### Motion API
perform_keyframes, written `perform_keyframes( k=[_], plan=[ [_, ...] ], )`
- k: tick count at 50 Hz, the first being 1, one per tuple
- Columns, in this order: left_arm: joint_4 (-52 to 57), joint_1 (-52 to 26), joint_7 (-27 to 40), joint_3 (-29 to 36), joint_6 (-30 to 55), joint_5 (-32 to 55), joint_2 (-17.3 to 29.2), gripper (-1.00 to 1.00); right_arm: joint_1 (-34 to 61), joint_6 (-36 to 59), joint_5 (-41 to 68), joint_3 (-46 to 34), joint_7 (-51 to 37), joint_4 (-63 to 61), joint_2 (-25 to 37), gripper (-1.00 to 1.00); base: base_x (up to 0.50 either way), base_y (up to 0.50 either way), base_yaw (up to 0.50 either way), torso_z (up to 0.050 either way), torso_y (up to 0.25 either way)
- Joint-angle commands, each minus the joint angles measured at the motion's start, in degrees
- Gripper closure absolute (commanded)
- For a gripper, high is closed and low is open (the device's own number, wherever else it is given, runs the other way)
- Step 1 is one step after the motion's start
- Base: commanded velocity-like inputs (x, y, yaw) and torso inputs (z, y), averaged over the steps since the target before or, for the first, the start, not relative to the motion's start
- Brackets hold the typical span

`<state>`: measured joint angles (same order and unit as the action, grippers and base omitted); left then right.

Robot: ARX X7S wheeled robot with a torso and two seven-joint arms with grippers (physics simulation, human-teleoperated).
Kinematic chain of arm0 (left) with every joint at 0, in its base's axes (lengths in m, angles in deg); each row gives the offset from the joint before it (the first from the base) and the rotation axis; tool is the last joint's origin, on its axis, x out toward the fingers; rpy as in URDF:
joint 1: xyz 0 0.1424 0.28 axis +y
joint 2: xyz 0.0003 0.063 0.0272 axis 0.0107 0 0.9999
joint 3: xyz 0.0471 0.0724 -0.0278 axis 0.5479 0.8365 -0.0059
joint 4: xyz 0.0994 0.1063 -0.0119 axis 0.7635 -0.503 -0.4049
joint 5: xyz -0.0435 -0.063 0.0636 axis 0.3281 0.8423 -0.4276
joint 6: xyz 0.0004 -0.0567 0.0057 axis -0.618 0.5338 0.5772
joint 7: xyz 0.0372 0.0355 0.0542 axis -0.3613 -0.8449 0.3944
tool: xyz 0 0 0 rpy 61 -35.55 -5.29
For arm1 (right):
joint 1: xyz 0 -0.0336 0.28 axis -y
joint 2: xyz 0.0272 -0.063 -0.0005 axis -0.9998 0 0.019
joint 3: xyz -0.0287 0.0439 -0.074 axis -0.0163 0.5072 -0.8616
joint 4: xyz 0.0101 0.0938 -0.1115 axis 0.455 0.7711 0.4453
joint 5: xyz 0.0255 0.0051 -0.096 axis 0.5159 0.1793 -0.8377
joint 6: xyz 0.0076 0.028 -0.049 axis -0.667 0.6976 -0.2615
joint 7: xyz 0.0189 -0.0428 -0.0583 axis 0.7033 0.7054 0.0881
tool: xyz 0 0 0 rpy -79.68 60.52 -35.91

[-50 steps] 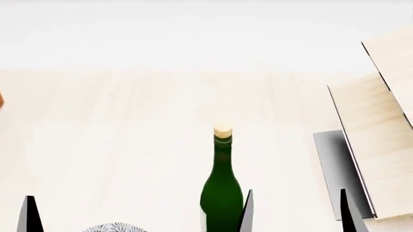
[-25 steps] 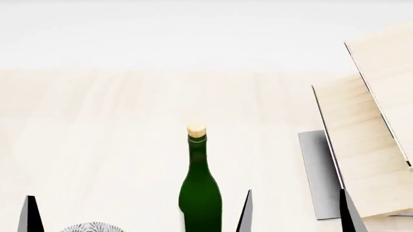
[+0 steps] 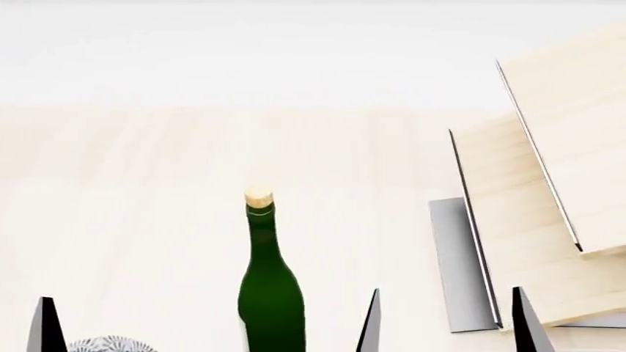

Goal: Put the wine bottle on the wine rack.

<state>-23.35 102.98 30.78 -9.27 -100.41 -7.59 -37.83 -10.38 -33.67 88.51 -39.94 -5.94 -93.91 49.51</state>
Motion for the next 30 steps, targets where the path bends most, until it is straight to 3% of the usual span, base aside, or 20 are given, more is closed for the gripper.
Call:
perform_keyframes(
  k=[1, 30],
  plan=[
    [-0.14, -0.12, 0.25, 0.17, -0.14, 0.08, 0.18, -1.0, 0.12, 0.02, 0.01, -0.25, -0.19, 0.18, 0.19, -1.0, 0.0, -0.11, 0.0, 0.0, 0.0],
    [-0.11, -0.25, 0.97, 0.3, -0.07, 0.33, 0.77, -1.0, 0.35, 0.25, 0.46, -0.6, -0.77, 0.21, 0.76, -1.0, 0.0, -0.1, 0.0, 0.0, 0.0]
  ],
)
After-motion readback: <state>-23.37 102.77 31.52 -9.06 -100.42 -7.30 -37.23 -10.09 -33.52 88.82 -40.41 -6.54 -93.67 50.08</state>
